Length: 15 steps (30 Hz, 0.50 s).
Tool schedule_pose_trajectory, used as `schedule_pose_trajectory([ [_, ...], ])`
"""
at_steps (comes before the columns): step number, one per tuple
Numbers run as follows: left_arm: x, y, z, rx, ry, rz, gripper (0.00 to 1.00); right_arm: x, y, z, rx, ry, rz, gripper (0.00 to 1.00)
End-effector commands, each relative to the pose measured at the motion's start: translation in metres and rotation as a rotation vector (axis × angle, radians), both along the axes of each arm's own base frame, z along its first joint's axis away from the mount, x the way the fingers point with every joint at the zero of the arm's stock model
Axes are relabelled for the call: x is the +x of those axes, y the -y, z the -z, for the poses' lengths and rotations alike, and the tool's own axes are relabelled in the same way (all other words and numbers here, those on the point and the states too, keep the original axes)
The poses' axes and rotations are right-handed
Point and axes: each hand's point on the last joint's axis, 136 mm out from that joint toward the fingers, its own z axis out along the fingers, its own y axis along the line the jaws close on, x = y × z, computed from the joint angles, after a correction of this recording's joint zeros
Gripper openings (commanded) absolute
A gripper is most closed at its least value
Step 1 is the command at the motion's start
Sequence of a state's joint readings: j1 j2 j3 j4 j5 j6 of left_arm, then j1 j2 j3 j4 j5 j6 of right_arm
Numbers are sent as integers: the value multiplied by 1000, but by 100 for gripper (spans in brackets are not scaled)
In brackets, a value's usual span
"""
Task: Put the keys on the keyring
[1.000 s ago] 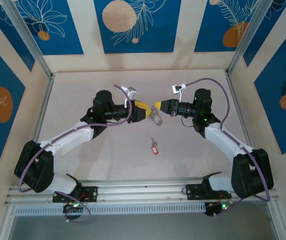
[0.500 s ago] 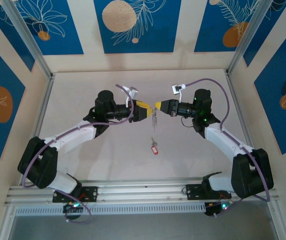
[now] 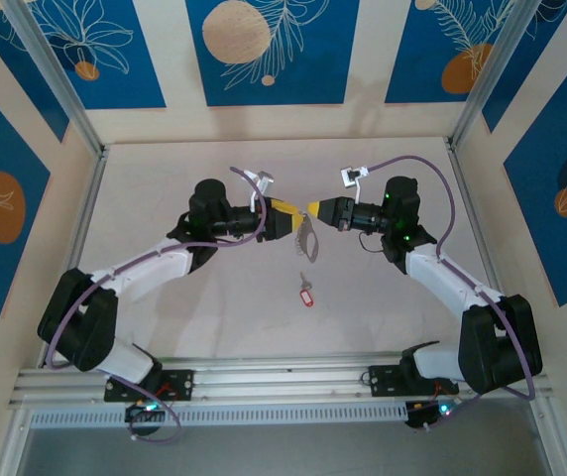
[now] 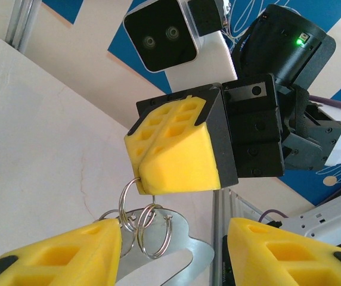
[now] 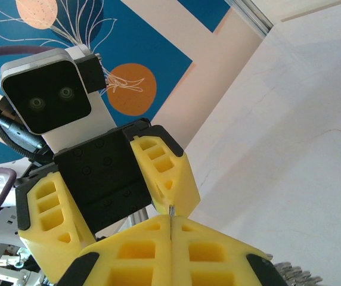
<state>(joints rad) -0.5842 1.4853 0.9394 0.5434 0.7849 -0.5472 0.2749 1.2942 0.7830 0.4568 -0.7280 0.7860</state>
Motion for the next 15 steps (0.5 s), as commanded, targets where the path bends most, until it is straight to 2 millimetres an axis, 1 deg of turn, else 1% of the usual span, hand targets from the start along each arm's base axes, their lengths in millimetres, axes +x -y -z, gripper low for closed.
schedule_pose_trajectory([
  [1,0,-1,-1,-19,10,17,50,-2,1,-4,6,11,9,0],
  [15,1,-1,7,-15,-7,14,49,-3,1,-5,2,13,11,0],
])
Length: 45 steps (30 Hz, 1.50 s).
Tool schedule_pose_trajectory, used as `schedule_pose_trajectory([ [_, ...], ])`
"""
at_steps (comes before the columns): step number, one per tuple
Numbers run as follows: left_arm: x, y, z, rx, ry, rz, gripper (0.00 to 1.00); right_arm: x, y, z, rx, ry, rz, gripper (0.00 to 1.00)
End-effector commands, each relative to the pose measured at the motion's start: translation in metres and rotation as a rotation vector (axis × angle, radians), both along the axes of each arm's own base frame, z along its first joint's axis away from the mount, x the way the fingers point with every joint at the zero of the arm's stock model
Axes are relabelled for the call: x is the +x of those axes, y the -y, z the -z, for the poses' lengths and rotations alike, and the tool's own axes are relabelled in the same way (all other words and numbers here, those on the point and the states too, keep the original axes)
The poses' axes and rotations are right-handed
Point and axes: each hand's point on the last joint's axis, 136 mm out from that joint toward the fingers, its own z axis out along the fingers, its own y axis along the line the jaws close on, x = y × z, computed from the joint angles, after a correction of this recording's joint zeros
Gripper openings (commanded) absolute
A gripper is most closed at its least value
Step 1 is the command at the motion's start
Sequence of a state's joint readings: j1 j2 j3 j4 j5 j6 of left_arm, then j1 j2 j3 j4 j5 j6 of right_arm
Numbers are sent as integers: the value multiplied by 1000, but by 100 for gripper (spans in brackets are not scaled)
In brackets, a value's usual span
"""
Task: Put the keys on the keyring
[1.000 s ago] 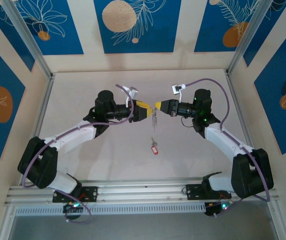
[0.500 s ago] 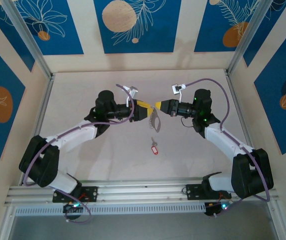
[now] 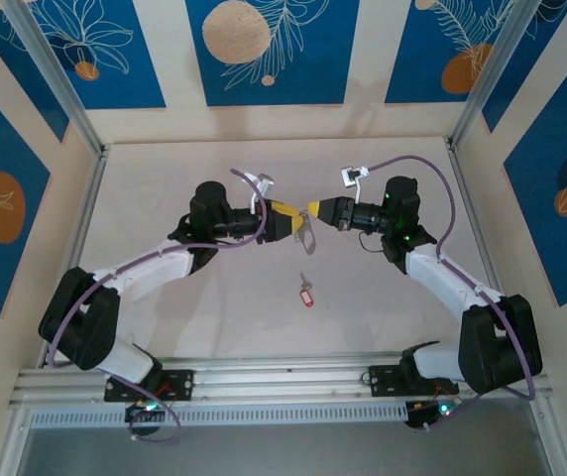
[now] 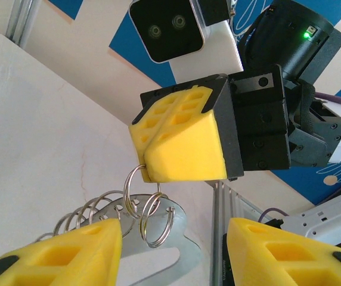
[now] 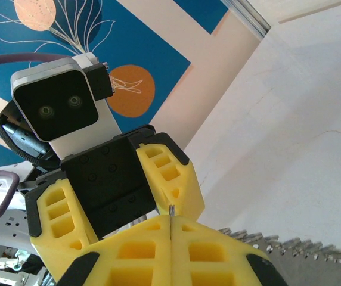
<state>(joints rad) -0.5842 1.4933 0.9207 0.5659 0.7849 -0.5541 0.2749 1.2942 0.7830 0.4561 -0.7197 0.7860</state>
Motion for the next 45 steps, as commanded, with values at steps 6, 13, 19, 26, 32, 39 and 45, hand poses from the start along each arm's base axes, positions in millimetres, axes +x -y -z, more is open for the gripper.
schedule_pose_trajectory([
  [6,1,2,-2,-25,3,23,43,-3,0,-5,3,11,5,0],
  [13,3,5,-3,-36,2,29,34,-3,1,-3,1,7,6,0],
  [19,3,6,-5,-41,3,32,27,-3,1,-3,1,7,7,0],
  [26,2,6,-7,-45,5,31,15,-2,1,0,-2,1,13,0],
  [32,1,4,-9,-46,12,27,4,1,2,1,-5,-8,31,0],
  [39,-2,3,-16,-54,30,25,0,9,5,7,-19,-47,79,0],
  [45,-5,3,-20,-60,52,32,0,12,7,10,-26,-68,97,0],
])
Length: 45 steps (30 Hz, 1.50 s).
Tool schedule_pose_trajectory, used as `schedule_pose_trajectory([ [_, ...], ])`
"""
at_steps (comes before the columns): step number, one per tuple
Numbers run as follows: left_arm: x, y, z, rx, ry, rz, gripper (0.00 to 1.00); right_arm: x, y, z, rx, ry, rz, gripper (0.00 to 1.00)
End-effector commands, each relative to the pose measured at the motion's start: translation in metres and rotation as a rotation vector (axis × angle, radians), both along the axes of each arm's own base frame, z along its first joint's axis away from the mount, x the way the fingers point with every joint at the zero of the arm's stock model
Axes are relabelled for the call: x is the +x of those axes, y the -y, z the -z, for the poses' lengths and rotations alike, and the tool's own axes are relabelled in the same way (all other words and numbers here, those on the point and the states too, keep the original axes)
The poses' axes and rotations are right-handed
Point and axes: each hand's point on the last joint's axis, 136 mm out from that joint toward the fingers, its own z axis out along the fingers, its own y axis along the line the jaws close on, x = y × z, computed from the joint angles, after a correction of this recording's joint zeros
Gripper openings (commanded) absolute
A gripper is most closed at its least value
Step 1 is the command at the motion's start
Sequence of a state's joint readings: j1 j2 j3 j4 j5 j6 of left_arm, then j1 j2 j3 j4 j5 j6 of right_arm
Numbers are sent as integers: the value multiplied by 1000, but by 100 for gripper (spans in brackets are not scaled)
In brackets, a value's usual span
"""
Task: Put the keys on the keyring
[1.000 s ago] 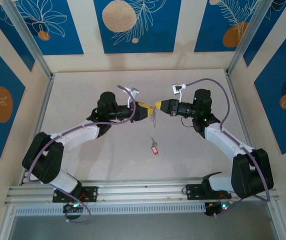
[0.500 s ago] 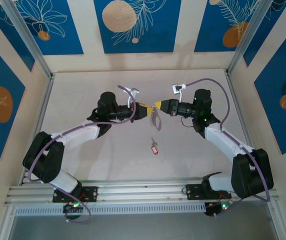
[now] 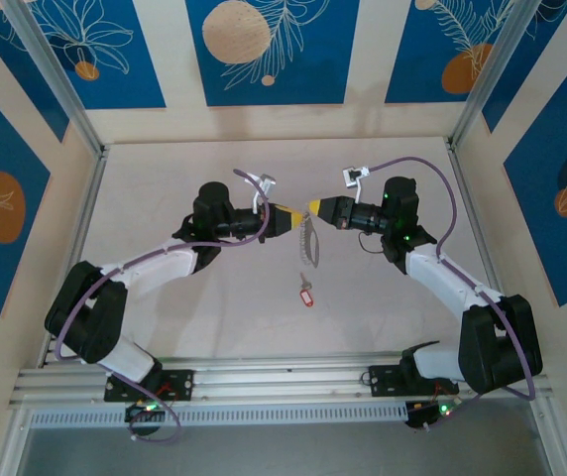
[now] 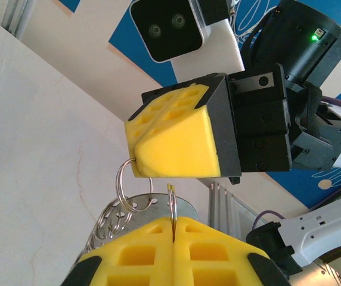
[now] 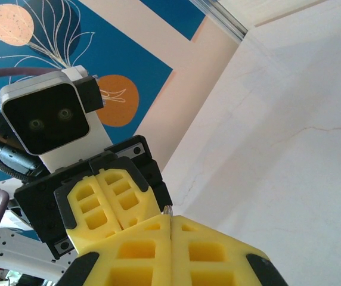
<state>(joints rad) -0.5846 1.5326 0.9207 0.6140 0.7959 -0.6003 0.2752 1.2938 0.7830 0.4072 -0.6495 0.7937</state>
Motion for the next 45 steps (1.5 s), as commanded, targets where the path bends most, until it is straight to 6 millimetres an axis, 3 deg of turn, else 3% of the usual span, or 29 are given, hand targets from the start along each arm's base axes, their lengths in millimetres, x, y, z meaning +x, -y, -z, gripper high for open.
schedule_pose_trajectory([
  [1,-9,-1,-28,-48,95,22,0,2,3,1,-5,-19,28,0],
  [5,-10,-2,-30,-47,109,25,0,4,9,1,-11,-30,54,29],
  [7,-11,-2,-30,-42,114,29,0,4,15,1,-10,-33,75,35],
  [13,-12,-2,-32,-26,134,42,0,-5,29,-10,1,2,81,37],
  [23,-18,0,-35,3,152,86,0,-37,17,-36,18,131,-76,37],
  [38,-23,2,-42,-7,154,121,0,-42,-6,-30,-7,139,-154,35],
  [45,-23,2,-42,-8,154,124,0,-46,-10,-27,-6,136,-182,29],
])
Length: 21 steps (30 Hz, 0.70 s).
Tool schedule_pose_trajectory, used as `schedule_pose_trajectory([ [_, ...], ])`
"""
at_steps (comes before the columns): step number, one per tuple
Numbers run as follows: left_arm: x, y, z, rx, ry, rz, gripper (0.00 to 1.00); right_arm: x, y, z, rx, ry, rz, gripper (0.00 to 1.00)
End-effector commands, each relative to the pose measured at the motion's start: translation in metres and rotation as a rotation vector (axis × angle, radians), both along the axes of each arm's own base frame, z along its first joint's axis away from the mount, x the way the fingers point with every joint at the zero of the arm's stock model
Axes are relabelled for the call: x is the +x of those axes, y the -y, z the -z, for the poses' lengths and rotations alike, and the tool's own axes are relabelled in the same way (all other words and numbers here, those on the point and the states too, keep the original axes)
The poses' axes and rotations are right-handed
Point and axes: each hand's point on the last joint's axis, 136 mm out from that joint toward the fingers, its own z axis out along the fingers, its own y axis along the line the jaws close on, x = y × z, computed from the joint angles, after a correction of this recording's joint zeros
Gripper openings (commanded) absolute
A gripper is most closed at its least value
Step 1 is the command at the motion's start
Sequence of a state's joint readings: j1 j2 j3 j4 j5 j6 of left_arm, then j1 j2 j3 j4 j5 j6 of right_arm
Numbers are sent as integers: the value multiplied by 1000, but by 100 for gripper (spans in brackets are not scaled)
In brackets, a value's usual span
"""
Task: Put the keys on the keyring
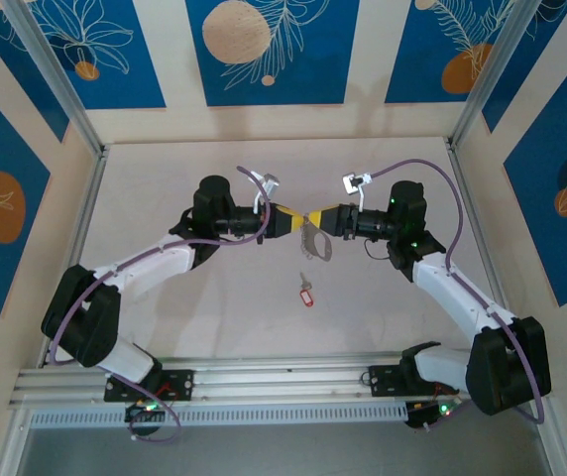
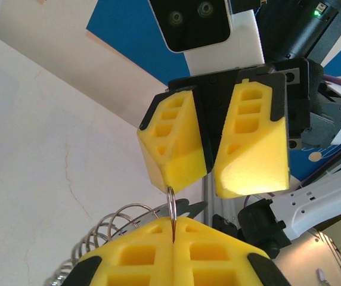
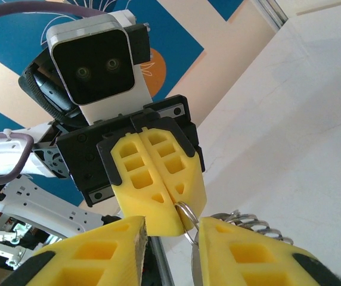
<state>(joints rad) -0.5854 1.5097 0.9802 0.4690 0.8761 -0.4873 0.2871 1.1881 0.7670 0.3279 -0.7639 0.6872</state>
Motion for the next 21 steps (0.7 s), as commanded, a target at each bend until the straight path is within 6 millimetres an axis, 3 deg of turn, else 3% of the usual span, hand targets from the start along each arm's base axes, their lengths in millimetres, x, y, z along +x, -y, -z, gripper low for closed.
schedule_pose_trajectory([
  [1,-9,0,-34,-52,99,41,0,-5,-7,-9,3,32,-52,28],
  [15,-11,2,-35,-59,94,62,0,-6,-11,-8,-5,36,-68,22],
  [21,-11,1,-35,-59,93,63,0,-5,-12,-5,-6,27,-75,15],
])
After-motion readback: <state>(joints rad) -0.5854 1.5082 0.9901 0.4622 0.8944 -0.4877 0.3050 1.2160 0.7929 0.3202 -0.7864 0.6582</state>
